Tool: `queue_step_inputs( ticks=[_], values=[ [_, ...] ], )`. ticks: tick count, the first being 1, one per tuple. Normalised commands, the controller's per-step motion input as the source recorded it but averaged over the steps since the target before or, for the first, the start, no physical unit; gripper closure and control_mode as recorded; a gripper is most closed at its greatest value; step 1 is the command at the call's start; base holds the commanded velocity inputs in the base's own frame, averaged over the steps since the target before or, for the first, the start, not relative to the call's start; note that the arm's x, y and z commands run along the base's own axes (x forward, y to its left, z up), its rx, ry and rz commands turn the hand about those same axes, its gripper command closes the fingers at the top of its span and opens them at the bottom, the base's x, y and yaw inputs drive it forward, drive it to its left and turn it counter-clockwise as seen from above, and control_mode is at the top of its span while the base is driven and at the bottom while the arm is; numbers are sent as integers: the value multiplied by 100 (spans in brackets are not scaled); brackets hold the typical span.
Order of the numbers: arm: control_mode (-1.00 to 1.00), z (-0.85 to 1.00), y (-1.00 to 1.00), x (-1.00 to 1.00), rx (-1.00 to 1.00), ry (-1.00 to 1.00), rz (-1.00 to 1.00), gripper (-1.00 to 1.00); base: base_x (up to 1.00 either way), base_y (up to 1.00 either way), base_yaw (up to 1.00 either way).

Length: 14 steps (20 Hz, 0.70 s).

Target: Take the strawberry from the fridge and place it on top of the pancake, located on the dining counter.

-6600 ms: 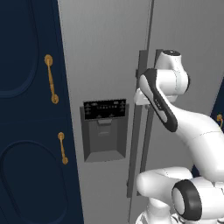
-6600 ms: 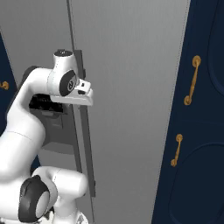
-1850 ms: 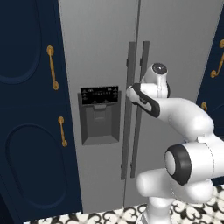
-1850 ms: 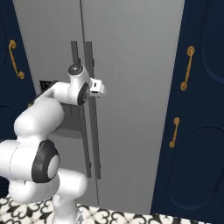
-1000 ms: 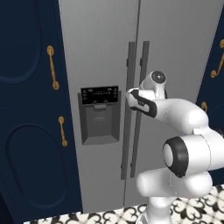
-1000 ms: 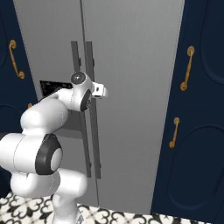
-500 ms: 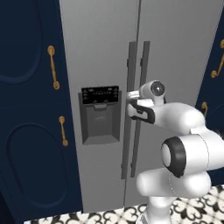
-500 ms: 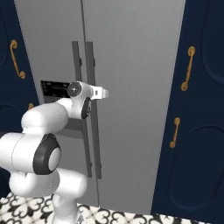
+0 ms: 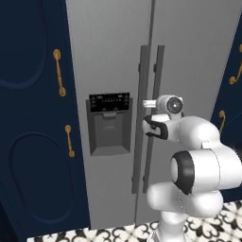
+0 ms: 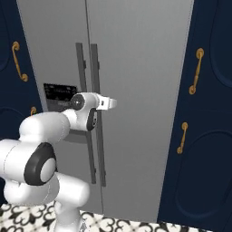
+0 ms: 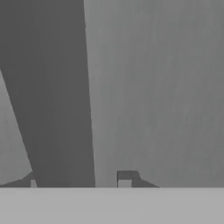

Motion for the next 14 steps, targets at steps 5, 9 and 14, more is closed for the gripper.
queue_step_inputs(
  ticks=[5,9,14],
  values=[
    [-100,-18,-100,-51,15,5,-18,100,0,0,0],
    [-100,-9,-100,-49,18,6,-15,100,0,0,0],
    [-100,-1,-100,-39,21,4,-11,100,0,0,0]
  ],
)
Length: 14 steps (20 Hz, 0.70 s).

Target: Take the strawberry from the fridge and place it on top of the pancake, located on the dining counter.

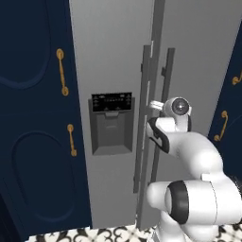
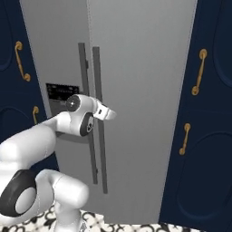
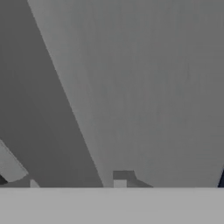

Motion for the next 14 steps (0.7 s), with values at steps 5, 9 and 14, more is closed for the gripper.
queue_step_inputs(
  ticks=[5,9,14],
  values=[
    [-100,-4,-100,-39,22,0,-5,100,0,0,0],
    [-100,0,-100,-54,18,0,-2,100,0,0,0],
    [-100,0,-100,-55,18,0,-1,100,0,0,0]
  ],
)
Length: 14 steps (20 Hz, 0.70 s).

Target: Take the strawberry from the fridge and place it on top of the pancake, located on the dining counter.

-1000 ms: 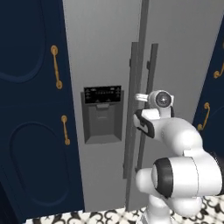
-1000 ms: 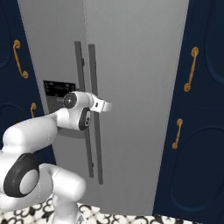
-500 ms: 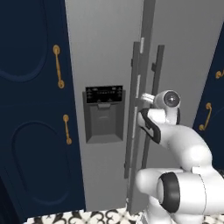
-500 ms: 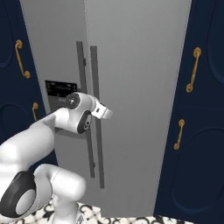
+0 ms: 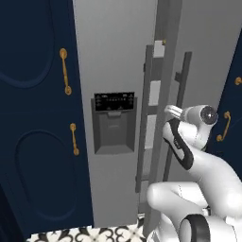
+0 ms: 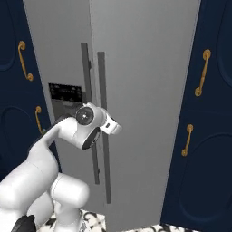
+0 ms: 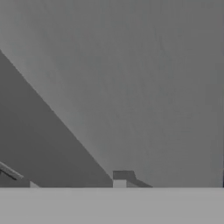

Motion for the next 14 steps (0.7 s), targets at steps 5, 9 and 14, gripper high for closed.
queue_step_inputs(
  ticks=[5,9,14],
  values=[
    [-100,0,-100,-53,15,0,-3,100,0,0,0],
    [-100,0,-100,-49,13,0,-4,100,0,0,0],
    [-100,0,-100,-44,11,0,-7,100,0,0,0]
  ],
)
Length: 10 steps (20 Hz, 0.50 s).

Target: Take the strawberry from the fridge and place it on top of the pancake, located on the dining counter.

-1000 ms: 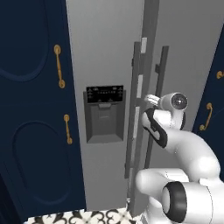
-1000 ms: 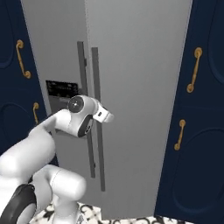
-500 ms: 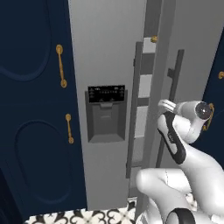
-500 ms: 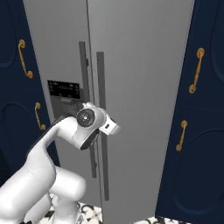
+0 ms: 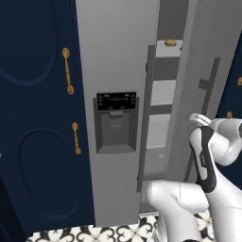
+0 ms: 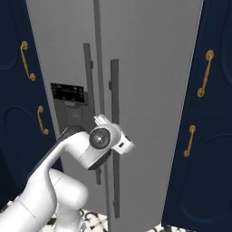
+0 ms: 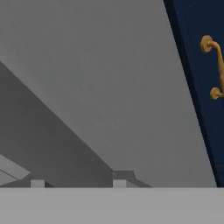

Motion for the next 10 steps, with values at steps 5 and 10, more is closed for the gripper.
queue_step_inputs(
  ticks=[5,10],
  values=[
    [-100,0,-100,-42,9,0,-8,100,0,0,0],
    [-100,-4,-100,-39,5,1,-9,100,0,0,0]
  ],
)
